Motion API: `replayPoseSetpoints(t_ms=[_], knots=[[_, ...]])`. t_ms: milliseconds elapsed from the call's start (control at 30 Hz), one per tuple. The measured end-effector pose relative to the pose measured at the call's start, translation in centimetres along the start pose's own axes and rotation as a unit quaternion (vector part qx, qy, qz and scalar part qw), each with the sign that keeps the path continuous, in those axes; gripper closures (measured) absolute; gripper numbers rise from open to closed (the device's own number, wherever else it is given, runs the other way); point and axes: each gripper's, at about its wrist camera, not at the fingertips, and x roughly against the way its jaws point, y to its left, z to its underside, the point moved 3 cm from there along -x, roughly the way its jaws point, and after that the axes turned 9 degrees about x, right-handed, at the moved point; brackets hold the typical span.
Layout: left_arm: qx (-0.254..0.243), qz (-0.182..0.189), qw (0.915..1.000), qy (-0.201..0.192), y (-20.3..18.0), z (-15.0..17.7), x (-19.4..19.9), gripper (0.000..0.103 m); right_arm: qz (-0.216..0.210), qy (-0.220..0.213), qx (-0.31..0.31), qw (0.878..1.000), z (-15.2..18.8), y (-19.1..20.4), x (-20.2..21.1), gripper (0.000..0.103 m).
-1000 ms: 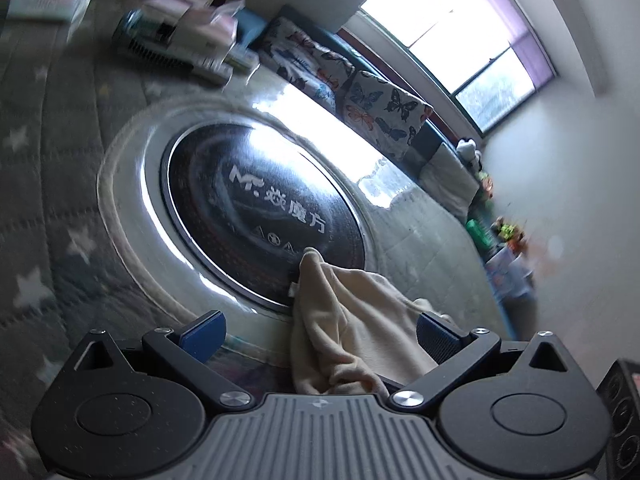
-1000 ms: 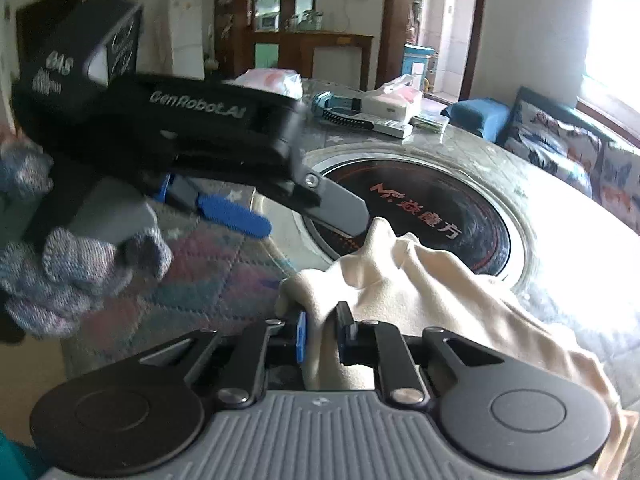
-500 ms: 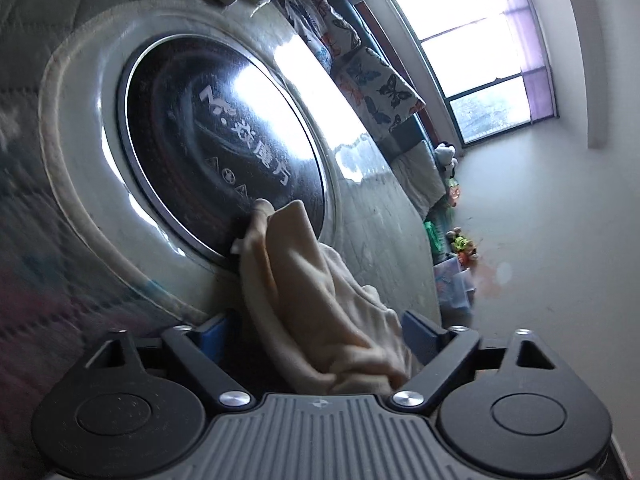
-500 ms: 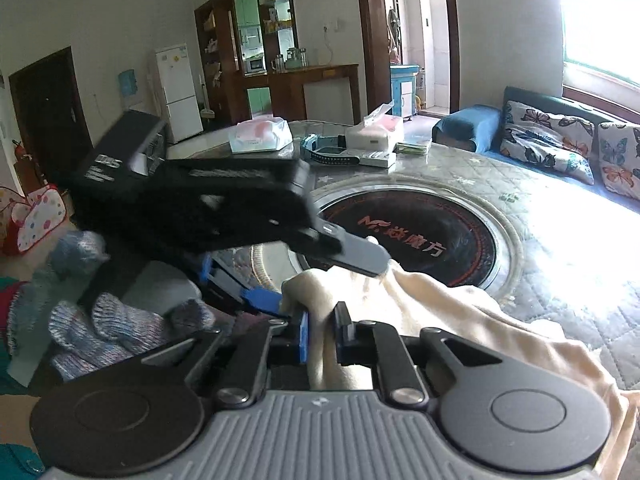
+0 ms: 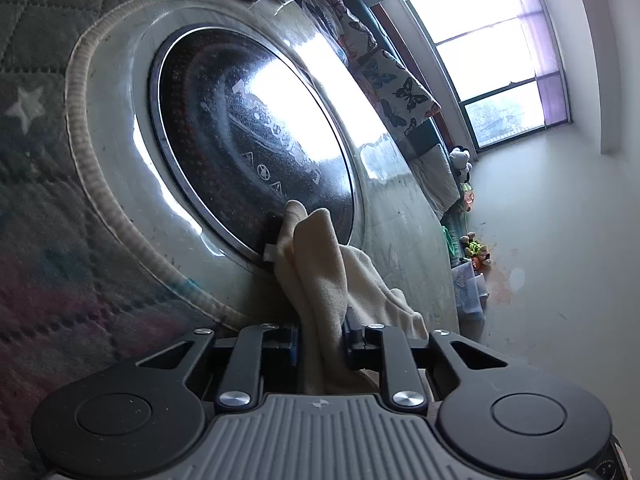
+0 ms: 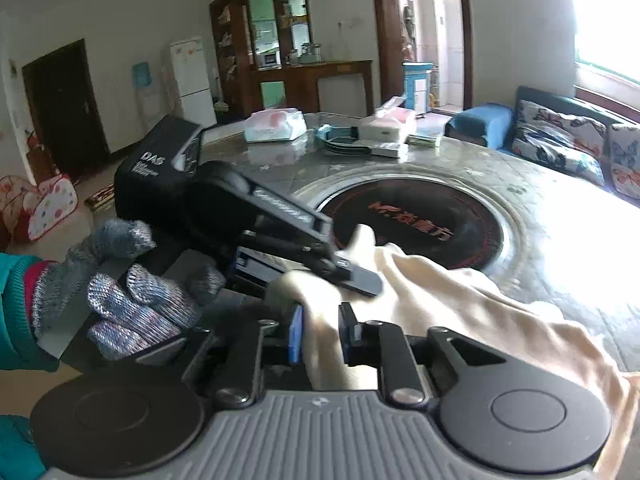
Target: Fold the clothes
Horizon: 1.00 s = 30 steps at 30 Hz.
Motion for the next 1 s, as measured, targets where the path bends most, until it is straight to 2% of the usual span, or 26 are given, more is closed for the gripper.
replayPoseSetpoints(t_ms=[233, 367, 433, 667, 833, 967, 1000], knots=[[-0.051, -0.02, 0.9984, -0.016, -1.0, 0.8, 0.1, 0.082, 0.102, 0.01, -0.061, 0.993, 3.1, -5.1, 3.3, 0.079], [-0.066, -0.029, 0.9972, -0.02, -1.5, 1.1, -0.2, 0.082, 0.177, 0.022, -0.109, 0.978, 5.1, -8.9, 4.9, 0.076], [-0.073, -0.034, 0.9965, -0.022, -1.7, 1.3, -0.3, 0.082, 0.209, 0.03, -0.13, 0.969, 6.2, -10.6, 5.1, 0.07], [-0.104, -0.055, 0.9927, -0.027, -2.4, 1.9, -0.2, 0.082, 0.231, 0.021, -0.217, 0.948, 9.6, -14.3, 4.7, 0.062], [-0.131, -0.075, 0.9881, -0.032, -2.8, 2.0, -0.7, 0.082, 0.22, 0.003, -0.234, 0.947, 9.9, -14.6, 4.3, 0.062], [-0.163, -0.092, 0.9814, -0.041, -3.5, 2.4, -0.8, 0.085, 0.214, -0.003, -0.231, 0.949, 9.7, -14.2, 4.2, 0.09], [-0.169, -0.094, 0.9802, -0.043, -3.8, 2.4, -0.8, 0.086, 0.214, -0.005, -0.231, 0.949, 9.6, -14.1, 4.3, 0.091]])
